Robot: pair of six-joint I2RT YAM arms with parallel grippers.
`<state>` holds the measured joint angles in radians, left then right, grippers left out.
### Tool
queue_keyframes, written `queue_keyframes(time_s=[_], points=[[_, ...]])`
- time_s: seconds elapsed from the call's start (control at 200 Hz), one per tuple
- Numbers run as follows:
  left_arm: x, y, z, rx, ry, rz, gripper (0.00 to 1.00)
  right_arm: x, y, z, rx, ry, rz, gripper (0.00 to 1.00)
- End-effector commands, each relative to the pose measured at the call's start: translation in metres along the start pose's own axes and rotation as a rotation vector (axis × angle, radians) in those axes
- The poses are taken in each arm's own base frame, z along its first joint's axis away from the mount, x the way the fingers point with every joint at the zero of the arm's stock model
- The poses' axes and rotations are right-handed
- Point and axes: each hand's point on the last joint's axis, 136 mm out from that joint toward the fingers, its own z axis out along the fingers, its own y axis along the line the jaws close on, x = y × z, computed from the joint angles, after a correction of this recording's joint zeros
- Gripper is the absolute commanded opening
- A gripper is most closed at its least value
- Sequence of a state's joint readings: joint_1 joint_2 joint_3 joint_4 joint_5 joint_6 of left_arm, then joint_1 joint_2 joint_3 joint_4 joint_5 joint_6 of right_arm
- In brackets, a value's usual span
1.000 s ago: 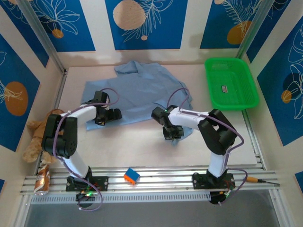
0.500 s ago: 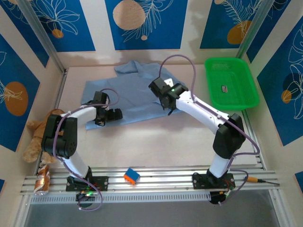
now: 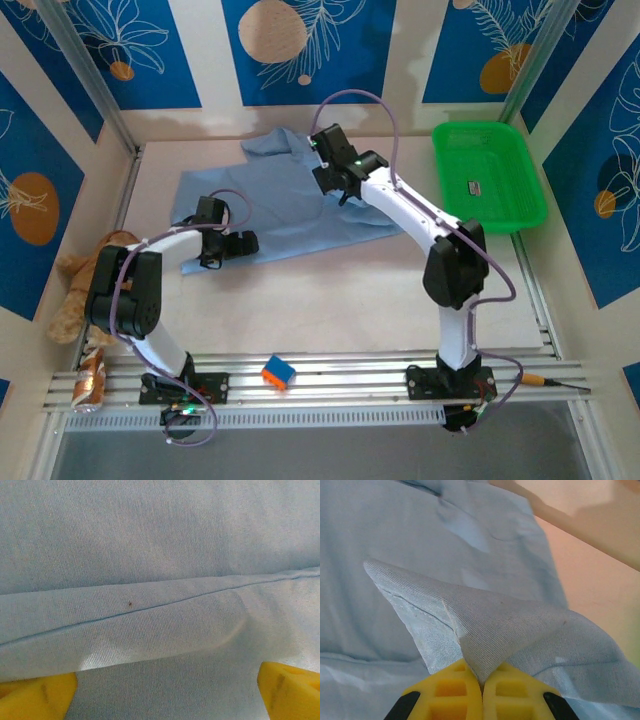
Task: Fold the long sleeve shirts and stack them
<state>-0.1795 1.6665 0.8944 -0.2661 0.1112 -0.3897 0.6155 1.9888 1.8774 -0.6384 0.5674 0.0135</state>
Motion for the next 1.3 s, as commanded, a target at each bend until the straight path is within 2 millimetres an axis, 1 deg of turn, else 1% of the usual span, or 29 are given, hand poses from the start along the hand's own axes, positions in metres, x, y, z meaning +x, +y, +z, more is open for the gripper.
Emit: queue_keyframes(time_s=[0.0, 0.105, 0.175, 0.26, 0.385, 0.495, 0.56, 0.62, 0.645, 0.665, 0.73, 0.79, 0.845, 0.935, 0.955, 1.005, 1.05, 1.08, 1.126, 1.176, 1.221, 1.296], points=[[0.045, 0.012, 0.011, -0.005, 0.149, -0.049, 0.96, -0.03, 0.035, 0.003, -0.152, -0.092, -0.042, 0.0], [0.045, 0.01, 0.01, 0.006, 0.147, -0.062, 0.96, -0.033, 0.064, 0.012, -0.251, -0.08, -0.073, 0.02], [0.043, 0.009, 0.006, 0.011, 0.139, -0.072, 0.96, -0.028, 0.085, 0.014, -0.328, -0.044, -0.078, 0.02], [0.037, 0.003, -0.001, 0.032, 0.118, -0.084, 0.96, -0.024, 0.105, 0.017, -0.39, -0.028, -0.088, 0.02], [0.025, -0.008, -0.014, 0.072, 0.082, -0.105, 0.96, -0.02, 0.125, 0.015, -0.457, -0.023, -0.106, 0.03], [0.016, -0.018, -0.029, 0.116, 0.038, -0.129, 0.97, -0.014, 0.134, 0.015, -0.525, 0.0, -0.089, 0.04], [0.012, -0.02, -0.039, 0.125, 0.005, -0.146, 0.97, -0.009, 0.14, 0.014, -0.548, 0.025, -0.08, 0.05], [0.008, -0.019, -0.05, 0.123, -0.034, -0.169, 0.98, -0.004, 0.144, 0.016, -0.56, 0.04, -0.07, 0.08], [0.007, -0.019, -0.054, 0.124, -0.05, -0.175, 0.99, -0.002, 0.146, 0.015, -0.57, 0.046, -0.068, 0.1], [0.005, -0.019, -0.058, 0.127, -0.064, -0.179, 0.99, -0.001, 0.149, 0.014, -0.583, 0.049, -0.068, 0.14], [0.0, -0.02, -0.07, 0.131, -0.095, -0.186, 1.0, 0.004, 0.153, 0.014, -0.591, 0.07, -0.058, 0.31], [-0.006, -0.022, -0.083, 0.136, -0.126, -0.183, 1.0, 0.002, 0.146, 0.013, -0.558, 0.082, -0.023, 0.4], [-0.013, -0.025, -0.095, 0.146, -0.159, -0.171, 1.0, -0.005, 0.138, 0.007, -0.556, 0.082, 0.034, 0.45], [-0.02, -0.025, -0.113, 0.145, -0.205, -0.168, 1.0, -0.017, 0.123, -0.016, -0.592, 0.067, 0.121, 0.53], [-0.021, -0.024, -0.117, 0.145, -0.216, -0.171, 1.0, -0.019, 0.119, -0.021, -0.596, 0.062, 0.134, 0.56], [-0.021, -0.024, -0.124, 0.152, -0.237, -0.173, 1.0, -0.023, 0.109, -0.036, -0.606, 0.045, 0.162, 0.59], [-0.022, -0.023, -0.129, 0.153, -0.253, -0.174, 1.0, -0.023, 0.101, -0.048, -0.614, 0.03, 0.177, 0.63], [-0.023, -0.022, -0.13, 0.15, -0.258, -0.172, 1.0, -0.024, 0.094, -0.056, -0.611, 0.017, 0.186, 0.65], [-0.024, -0.023, -0.131, 0.151, -0.259, -0.165, 1.0, -0.022, 0.081, -0.064, -0.585, 0.003, 0.211, 0.69], [-0.024, -0.028, -0.128, 0.175, -0.243, -0.153, 1.0, -0.018, 0.066, -0.071, -0.567, -0.003, 0.242, 0.72], [-0.024, -0.037, -0.122, 0.221, -0.215, -0.137, 1.0, -0.012, 0.048, -0.07, -0.532, 0.005, 0.284, 0.72], [-0.027, -0.052, -0.115, 0.251, -0.184, -0.073, 0.99, 0.009, 0.014, -0.054, -0.408, 0.063, 0.358, 0.73]])
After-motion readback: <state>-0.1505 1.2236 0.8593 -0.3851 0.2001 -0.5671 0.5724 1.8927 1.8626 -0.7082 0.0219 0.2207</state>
